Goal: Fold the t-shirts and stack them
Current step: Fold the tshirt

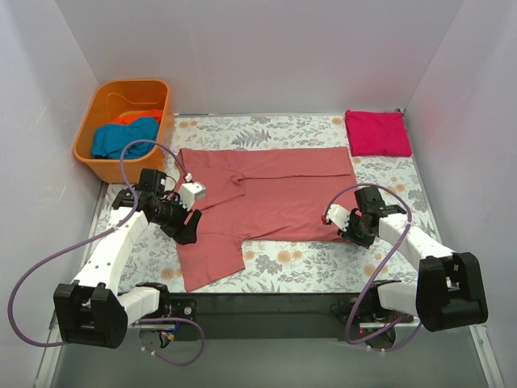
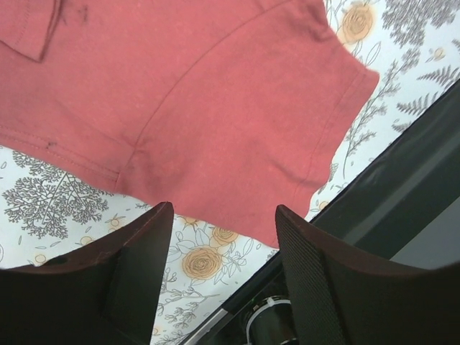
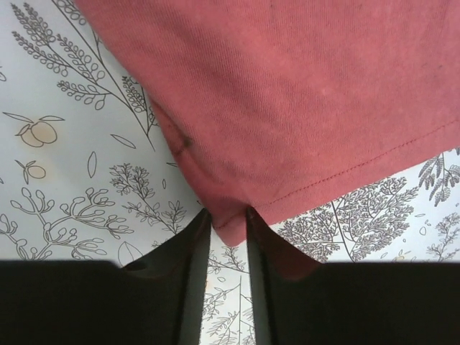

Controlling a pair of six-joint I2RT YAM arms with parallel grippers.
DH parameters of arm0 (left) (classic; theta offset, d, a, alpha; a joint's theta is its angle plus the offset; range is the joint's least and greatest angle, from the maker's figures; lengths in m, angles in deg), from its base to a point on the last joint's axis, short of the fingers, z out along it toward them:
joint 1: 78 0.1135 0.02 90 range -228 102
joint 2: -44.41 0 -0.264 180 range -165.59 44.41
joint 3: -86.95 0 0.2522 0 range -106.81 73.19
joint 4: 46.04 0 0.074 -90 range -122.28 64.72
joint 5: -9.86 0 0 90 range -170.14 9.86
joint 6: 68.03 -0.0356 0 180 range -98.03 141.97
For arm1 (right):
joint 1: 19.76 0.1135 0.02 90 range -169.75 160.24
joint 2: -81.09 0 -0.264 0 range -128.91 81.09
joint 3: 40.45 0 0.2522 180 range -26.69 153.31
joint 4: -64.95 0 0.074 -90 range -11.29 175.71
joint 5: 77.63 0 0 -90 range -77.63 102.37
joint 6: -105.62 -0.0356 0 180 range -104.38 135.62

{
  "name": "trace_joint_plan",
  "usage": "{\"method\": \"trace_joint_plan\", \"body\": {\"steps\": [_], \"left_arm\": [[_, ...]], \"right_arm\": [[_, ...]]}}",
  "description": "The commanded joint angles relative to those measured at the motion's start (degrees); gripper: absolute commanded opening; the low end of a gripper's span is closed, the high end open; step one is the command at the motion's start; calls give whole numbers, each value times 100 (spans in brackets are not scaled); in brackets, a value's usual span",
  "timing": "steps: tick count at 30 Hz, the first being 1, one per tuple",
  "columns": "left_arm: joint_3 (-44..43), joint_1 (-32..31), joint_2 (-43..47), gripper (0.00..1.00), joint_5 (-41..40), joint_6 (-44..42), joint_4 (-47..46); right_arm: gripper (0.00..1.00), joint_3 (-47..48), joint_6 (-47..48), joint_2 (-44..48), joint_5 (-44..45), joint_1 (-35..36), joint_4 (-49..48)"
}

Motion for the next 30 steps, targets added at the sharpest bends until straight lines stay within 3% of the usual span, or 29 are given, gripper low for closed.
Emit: {"method": "trace_joint_plan", "body": {"steps": [1,2,5,7,15,30], "left_arm": [[287,-33,279,56,-94,-419,-85],[479,-103,314,53,-216,-463,-129],[831,-200,428,49,-454,-604,-410],[999,-411,480,48,-656,-622,-629],[1869,-965,683,47,-1614,-938,-1692],[2467,-1009,-64,42,-1694,-1737,-2142]], "right_arm": [[30,-91,77,-23,-13,36,-218],[21,-91,77,-14,-13,27,-210],[6,-91,77,4,-13,36,-209],[1,-65,69,-14,13,44,-209],[1,-29,-2,-110,5,62,-166],[1,102,-19,-216,22,80,-43]]}}
